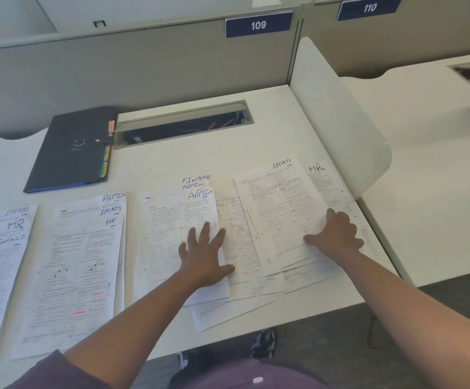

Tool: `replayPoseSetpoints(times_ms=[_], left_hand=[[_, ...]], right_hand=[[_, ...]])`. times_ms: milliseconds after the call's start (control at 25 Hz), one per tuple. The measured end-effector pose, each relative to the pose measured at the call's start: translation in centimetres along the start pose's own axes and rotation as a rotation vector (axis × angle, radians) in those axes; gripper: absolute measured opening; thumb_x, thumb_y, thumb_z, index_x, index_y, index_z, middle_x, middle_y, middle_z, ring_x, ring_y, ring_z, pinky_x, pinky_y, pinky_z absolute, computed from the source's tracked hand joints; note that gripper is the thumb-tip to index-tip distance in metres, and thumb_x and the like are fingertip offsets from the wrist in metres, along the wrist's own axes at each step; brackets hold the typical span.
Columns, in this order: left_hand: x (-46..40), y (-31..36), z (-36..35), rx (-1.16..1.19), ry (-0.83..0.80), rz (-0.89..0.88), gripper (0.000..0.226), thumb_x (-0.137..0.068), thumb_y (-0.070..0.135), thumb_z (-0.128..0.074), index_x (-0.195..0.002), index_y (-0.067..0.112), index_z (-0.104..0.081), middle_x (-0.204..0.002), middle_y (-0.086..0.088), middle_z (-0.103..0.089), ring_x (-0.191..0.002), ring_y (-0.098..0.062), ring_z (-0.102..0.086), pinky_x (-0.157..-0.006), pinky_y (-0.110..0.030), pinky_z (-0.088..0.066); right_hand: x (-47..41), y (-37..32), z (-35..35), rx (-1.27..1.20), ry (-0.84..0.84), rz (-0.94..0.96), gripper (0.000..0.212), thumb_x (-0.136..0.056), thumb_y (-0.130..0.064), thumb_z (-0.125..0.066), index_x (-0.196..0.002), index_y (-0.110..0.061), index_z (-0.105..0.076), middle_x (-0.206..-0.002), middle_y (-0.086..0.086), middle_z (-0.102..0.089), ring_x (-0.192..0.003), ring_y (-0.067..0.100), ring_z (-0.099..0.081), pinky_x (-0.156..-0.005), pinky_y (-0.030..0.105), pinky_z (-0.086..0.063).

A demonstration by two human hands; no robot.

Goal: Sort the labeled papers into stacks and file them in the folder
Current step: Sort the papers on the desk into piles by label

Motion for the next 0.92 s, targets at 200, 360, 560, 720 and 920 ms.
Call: replayPoseSetpoints(times_ms=[200,360,560,720,920], left_hand=[[0.4,-0.3,-0.7,0.038,-0.060,0.048,0.114,-0.086,0.062,-0.074,-0.166,0.036,0.002,-0.174,0.001,0.019,-0.160,-0.037,0.015,-0.125,-0.064,-0.010],[0.6,-0.1,-0.6,0.051,-0.035,0.064,0.116,-0.084,0.060,-0.078,-0.166,0.035,0.000,-0.175,0.003,0.016,-0.160,-0.035,0.013,-0.126,-0.063,-0.012],[0.4,-0.4,-0.4,0.033,-0.017,0.071,0.119,-0.080,0.064,-0.079,-0.166,0.035,-0.002,-0.175,0.005,0.011,-0.161,-0.035,0.007,-0.124,-0.062,-0.023],[0.2,-0.6,-0.4,0.033,-0.031,0.073,0.122,-0.076,0.067,-0.080,-0.166,0.035,-0.004,-0.175,0.006,0.008,-0.161,-0.034,0.003,-0.122,-0.061,-0.030],[0.7,-0.7,2.8,0.315,0.214,0.058,0.101,-0.082,0.069,-0.074,-0.161,0.023,-0.033,-0.171,0.000,-0.022,-0.157,-0.028,-0.015,-0.117,-0.054,-0.036]], right_hand=[[-1.0,0.8,0.8,-0.075,0.024,0.033,0.104,-0.068,-0.052,-0.088,-0.152,-0.030,-0.031,-0.139,0.006,-0.053,-0.125,0.034,-0.055,-0.097,0.050,-0.040],[-1.2,1.2,1.3,-0.315,0.000,0.035,0.057,-0.082,-0.026,-0.080,-0.133,-0.027,-0.055,-0.122,0.000,-0.069,-0.109,0.030,-0.063,-0.101,0.045,-0.037],[-1.0,0.3,1.1,-0.605,-0.140,0.073,0.016,-0.088,-0.004,-0.067,-0.077,-0.011,-0.058,-0.081,0.003,-0.065,-0.071,0.024,-0.058,-0.064,0.031,-0.043],[-0.6,-0.8,2.0,-0.720,-0.187,0.101,0.015,-0.094,-0.001,-0.055,-0.095,-0.015,-0.061,-0.094,0.000,-0.065,-0.079,0.017,-0.059,-0.061,0.028,-0.044],[-0.5,-0.3,2.2,-0.900,-0.326,0.070,0.025,-0.102,-0.004,-0.057,-0.121,-0.018,-0.065,-0.112,-0.002,-0.073,-0.097,0.019,-0.068,-0.069,0.032,-0.052]])
Point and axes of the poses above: each hand's wrist, its own x-axis away from the middle knuckle, its own z-axis out of the back of the hand, y = z × x, the point moved 9 cm from there along -x, towards the middle knuckle
